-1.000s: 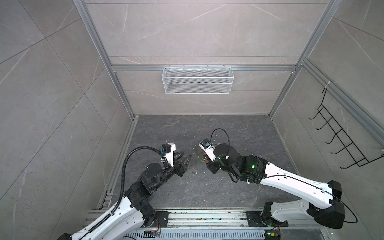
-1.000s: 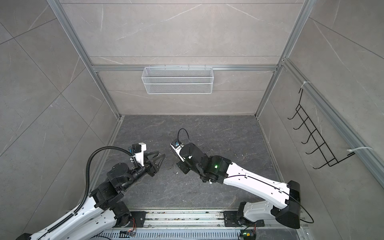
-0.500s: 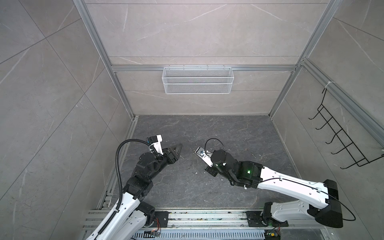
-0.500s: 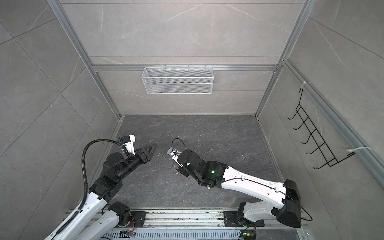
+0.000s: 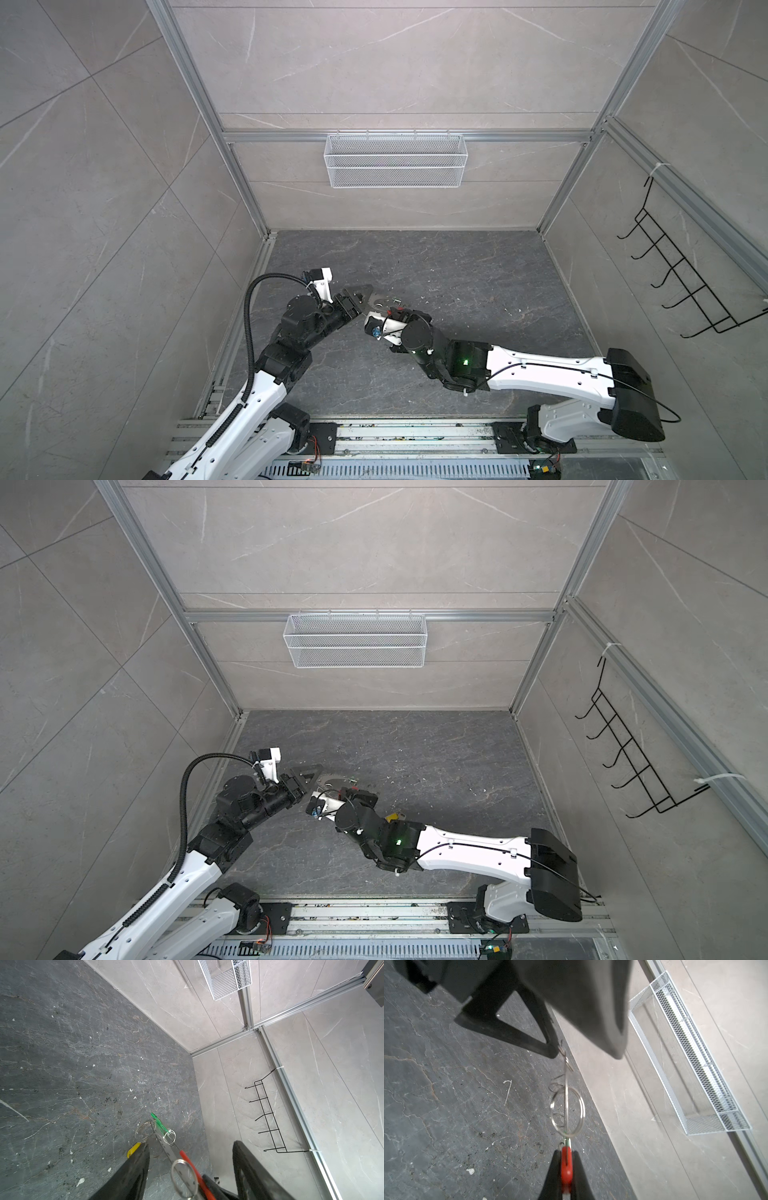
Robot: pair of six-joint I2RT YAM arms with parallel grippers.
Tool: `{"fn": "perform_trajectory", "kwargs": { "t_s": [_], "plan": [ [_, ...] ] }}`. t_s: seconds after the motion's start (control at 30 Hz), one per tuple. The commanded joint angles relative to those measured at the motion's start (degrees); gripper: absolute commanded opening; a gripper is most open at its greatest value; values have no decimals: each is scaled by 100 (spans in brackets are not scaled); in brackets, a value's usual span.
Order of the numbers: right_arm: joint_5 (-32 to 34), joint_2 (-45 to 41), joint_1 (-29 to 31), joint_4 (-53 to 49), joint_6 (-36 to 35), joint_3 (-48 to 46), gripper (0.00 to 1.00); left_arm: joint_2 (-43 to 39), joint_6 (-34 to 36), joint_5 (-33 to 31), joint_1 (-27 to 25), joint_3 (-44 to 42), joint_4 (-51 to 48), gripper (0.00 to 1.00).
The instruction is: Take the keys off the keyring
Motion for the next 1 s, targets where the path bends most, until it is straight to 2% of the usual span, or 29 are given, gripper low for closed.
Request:
{"fn": "perform_trajectory", "kwargs": {
  "t_s": [0.0,0.13,0.3,0.33,0.53,0.7,0.73,0.8,0.9,0.97],
  "plan": [
    [430,119,32,847,-566,26,0,-36,-157,226,20,230,443,64],
    [567,213,45,1377,-934,51,0,62,-264,383,20,226,511,59],
    [706,356,105,1914,-1457,68,0,10,-206,294,20,300,347,59],
    [736,391,125,2040,-1542,62,0,2,-195,293,20,308,379,56],
    [785,487,212,2490,-1758,-8,0,7,-297,317,20,212,739,27],
    [753,394,229,2649,-1609,-78,2,39,-351,387,20,183,917,4],
    [734,325,232,2609,-1469,-88,6,31,-337,385,20,172,960,0],
    [661,169,229,2533,-1246,-150,17,13,-288,368,20,158,1051,0],
    [524,-217,230,2393,-726,-322,43,18,-170,376,20,113,1307,0],
    [415,-611,199,2325,-242,-533,51,-5,4,368,20,104,1419,0]
  ]
}}
